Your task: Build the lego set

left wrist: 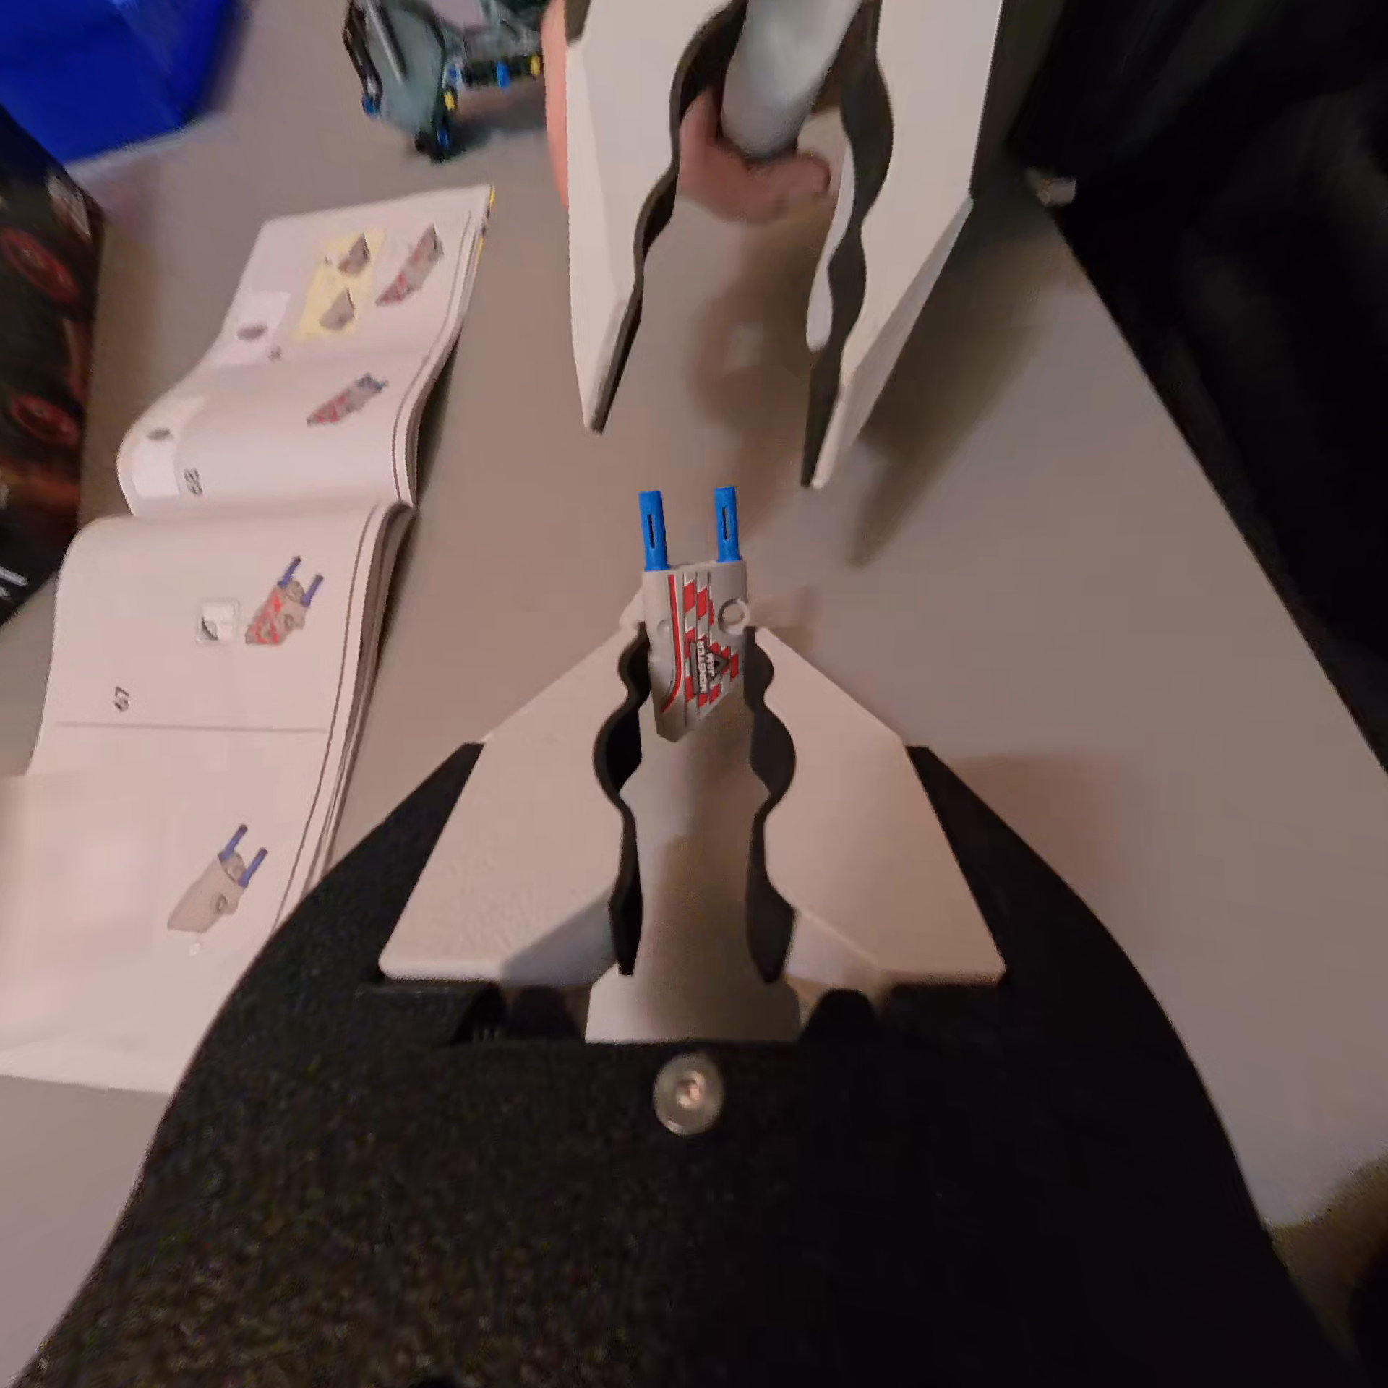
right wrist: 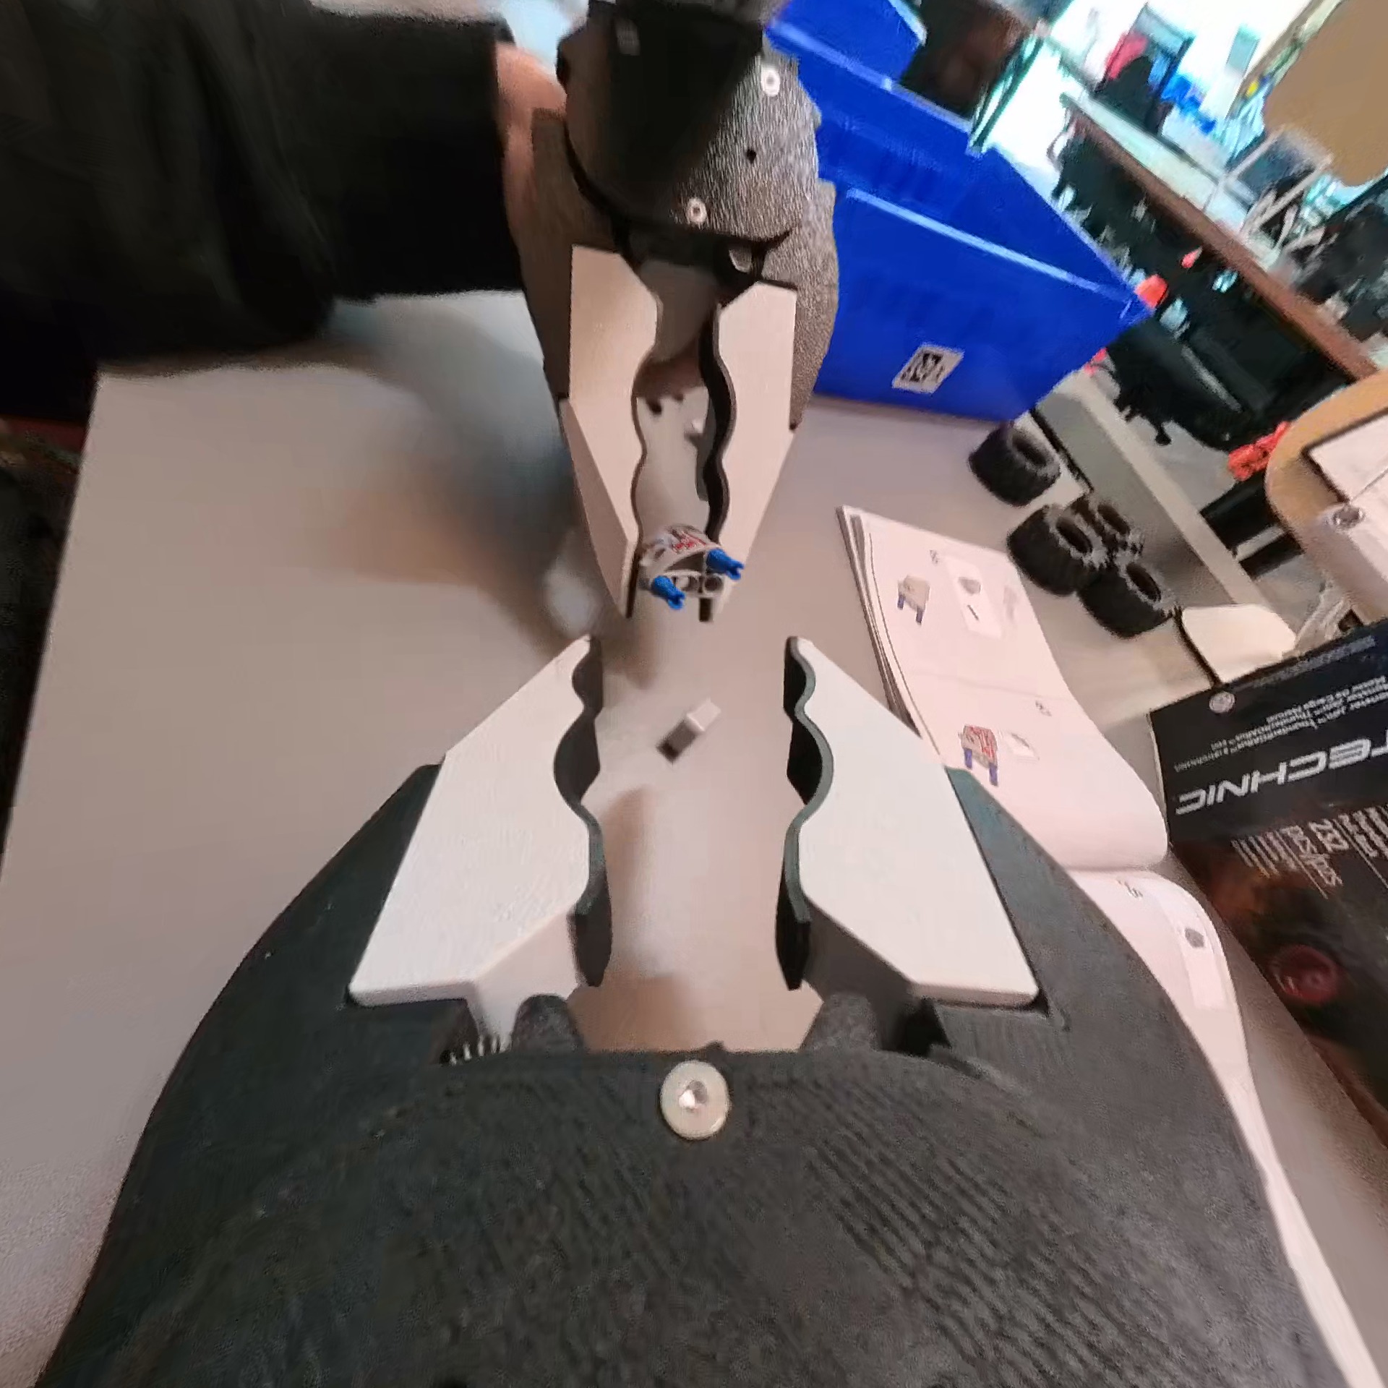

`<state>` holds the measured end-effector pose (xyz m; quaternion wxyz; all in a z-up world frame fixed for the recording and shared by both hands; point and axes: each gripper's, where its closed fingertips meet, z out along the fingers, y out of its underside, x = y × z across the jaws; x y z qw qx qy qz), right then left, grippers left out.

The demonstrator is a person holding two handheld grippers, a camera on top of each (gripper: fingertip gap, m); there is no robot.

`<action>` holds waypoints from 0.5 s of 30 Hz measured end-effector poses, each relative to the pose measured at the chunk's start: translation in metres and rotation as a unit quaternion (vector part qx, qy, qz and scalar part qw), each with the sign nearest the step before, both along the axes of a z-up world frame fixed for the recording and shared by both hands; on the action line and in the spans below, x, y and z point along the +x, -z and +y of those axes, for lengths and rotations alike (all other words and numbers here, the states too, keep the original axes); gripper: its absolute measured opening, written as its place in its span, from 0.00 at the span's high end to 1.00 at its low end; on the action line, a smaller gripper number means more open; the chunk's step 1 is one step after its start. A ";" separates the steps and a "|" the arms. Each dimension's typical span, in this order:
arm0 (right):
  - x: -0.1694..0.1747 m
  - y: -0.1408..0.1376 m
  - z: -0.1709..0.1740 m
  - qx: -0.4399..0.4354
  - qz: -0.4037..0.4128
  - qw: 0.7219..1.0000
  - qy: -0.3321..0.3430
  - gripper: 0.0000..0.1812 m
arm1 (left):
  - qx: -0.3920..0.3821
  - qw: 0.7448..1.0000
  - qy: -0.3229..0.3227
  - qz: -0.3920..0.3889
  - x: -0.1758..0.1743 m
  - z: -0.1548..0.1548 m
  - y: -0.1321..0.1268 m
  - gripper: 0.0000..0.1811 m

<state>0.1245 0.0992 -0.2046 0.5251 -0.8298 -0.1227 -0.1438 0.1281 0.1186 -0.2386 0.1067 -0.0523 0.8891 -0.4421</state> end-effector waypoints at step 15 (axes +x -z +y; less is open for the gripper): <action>-0.020 -0.024 -0.020 0.113 0.061 0.988 -0.084 0.87 | -0.125 0.989 0.080 -0.001 -0.019 -0.063 -0.034 0.88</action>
